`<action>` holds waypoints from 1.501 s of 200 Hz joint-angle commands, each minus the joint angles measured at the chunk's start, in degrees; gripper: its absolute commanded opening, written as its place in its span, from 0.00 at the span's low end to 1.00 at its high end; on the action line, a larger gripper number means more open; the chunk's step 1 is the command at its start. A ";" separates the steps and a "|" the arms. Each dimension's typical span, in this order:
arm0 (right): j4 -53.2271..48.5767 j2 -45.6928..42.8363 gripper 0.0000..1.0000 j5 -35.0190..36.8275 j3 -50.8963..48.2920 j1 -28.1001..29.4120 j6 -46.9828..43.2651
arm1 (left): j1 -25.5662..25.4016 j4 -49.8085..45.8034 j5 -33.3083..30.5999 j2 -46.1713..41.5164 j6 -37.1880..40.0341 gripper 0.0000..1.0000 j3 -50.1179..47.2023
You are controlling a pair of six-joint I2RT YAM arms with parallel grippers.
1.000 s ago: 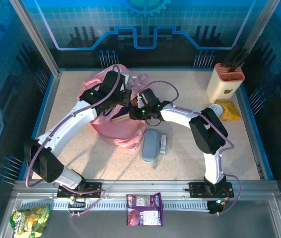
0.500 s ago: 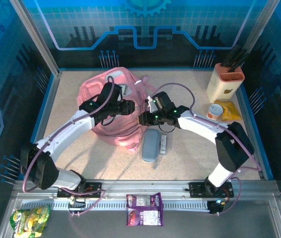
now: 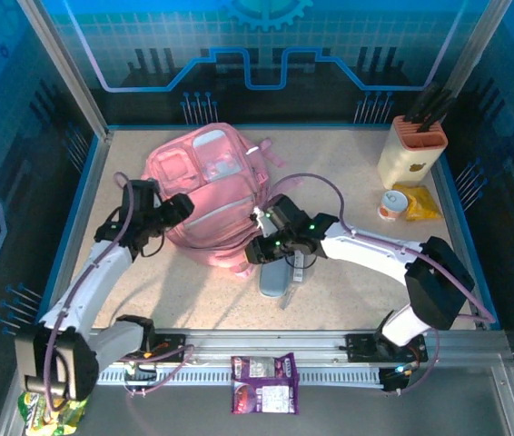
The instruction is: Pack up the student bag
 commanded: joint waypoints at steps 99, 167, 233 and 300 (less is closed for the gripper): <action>5.68 7.52 0.22 4.23 1.02 6.85 3.79 | 21.48 25.69 13.71 25.70 -8.45 0.64 -1.09; 7.92 11.96 0.21 5.52 2.73 6.06 3.62 | 21.70 32.59 16.49 33.92 -12.36 0.49 -2.64; 9.36 17.15 0.20 9.82 8.99 0.56 -1.76 | 21.70 37.40 18.83 35.46 -14.84 0.10 -5.97; 7.04 27.47 0.22 10.79 23.02 -8.44 -9.96 | 20.47 41.34 21.34 31.86 -18.45 0.00 -13.20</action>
